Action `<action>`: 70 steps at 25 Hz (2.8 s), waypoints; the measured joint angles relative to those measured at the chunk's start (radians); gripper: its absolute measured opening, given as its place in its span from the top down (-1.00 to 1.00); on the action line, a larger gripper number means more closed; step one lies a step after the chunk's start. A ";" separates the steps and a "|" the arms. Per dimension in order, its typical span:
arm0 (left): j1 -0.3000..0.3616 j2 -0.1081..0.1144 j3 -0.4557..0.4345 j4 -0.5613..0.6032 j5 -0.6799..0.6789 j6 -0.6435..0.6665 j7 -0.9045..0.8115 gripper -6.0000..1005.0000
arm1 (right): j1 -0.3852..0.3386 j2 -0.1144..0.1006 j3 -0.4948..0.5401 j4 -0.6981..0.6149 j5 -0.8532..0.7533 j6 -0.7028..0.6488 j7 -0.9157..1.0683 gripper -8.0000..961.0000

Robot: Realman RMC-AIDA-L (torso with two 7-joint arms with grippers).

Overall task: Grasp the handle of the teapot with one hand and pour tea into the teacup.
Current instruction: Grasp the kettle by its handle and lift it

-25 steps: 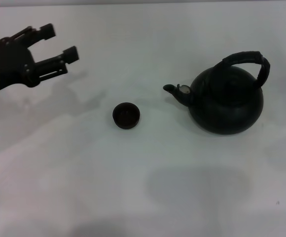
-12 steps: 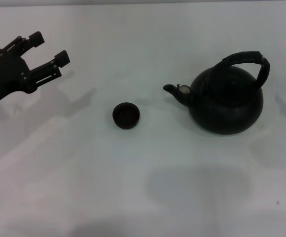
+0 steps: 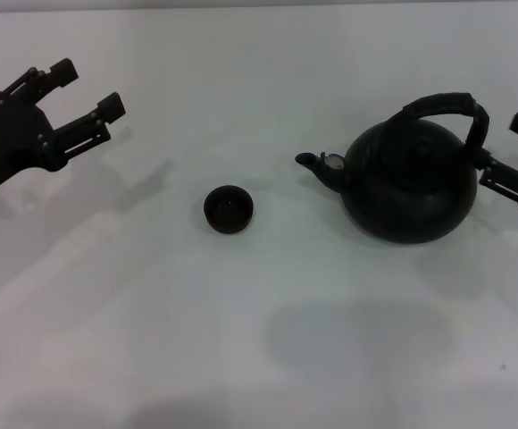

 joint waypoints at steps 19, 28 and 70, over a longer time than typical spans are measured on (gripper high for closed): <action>-0.001 0.000 0.000 -0.050 -0.044 -0.001 0.049 -0.75 | 0.034 -0.001 -0.053 0.001 0.054 -0.110 0.014 -0.59; -0.010 0.001 0.001 -0.066 -0.044 0.029 0.042 -0.75 | 0.046 0.000 -0.107 0.002 0.104 -0.140 -0.063 -0.40; -0.050 0.006 0.000 -0.091 -0.039 0.113 0.047 -0.75 | 0.050 -0.007 -0.159 0.023 0.183 -0.129 -0.098 0.40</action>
